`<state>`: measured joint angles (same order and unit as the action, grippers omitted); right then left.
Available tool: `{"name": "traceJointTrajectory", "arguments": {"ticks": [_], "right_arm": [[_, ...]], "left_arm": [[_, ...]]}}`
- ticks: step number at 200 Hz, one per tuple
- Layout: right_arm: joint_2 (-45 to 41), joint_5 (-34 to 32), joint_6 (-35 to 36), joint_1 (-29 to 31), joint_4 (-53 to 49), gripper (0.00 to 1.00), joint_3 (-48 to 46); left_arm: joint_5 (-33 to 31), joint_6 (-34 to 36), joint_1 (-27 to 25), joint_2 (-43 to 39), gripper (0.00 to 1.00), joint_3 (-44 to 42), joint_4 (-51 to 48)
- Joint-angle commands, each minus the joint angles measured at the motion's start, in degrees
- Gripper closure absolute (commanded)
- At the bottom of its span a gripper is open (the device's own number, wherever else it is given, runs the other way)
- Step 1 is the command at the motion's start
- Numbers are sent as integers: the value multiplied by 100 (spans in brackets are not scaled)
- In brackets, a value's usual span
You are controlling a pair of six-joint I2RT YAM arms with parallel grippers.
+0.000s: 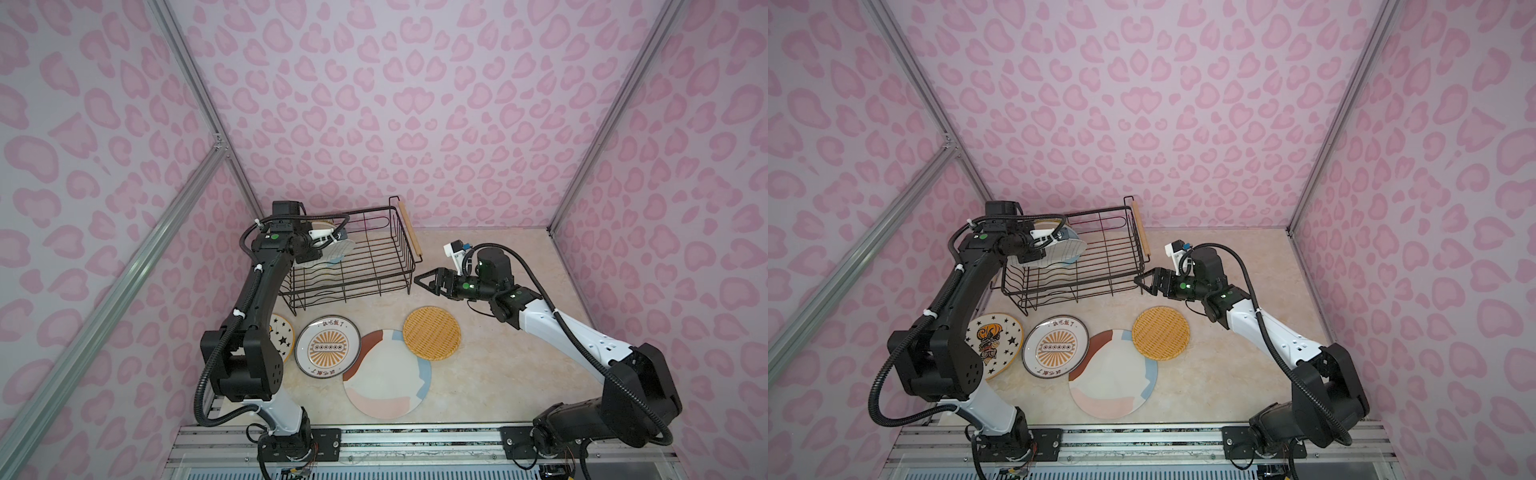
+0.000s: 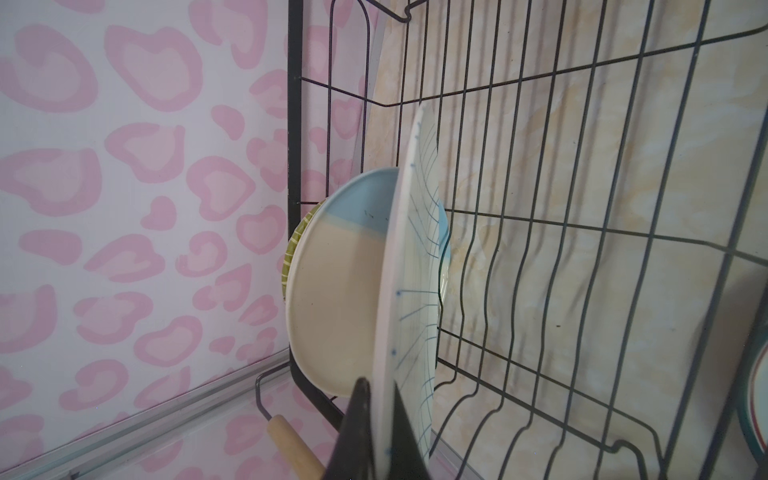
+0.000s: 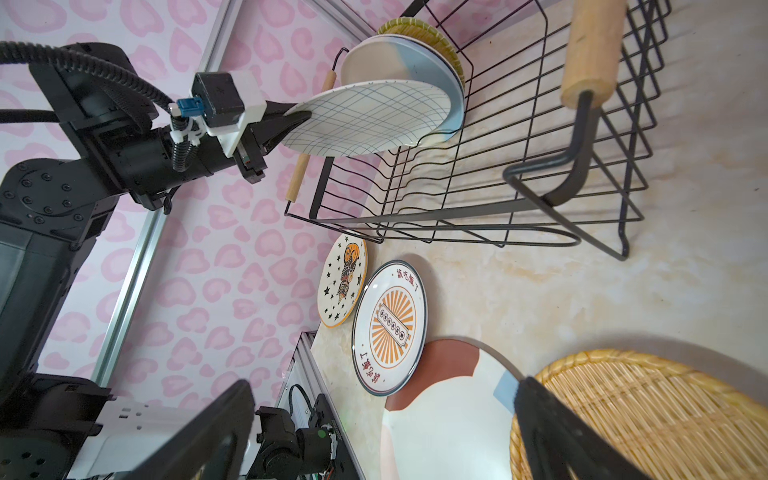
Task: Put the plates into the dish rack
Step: 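Lower the plaid plate upright into the rack beside the cream-and-blue plate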
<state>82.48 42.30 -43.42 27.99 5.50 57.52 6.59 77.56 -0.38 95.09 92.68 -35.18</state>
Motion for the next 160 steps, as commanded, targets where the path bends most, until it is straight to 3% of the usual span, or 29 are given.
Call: {"name": "traceJointTrajectory", "arguments": {"ticks": [1, 79, 160], "right_arm": [[59, 107, -61, -9, 266, 3, -36], [184, 164, -202, -21, 479, 3, -47], [200, 182, -224, -21, 529, 3, -102]], "left_arm": [[54, 15, 12, -183, 96, -16, 231], [377, 5, 3, -175, 96, -192, 103], [149, 41, 12, 98, 96, -165, 244]]}}
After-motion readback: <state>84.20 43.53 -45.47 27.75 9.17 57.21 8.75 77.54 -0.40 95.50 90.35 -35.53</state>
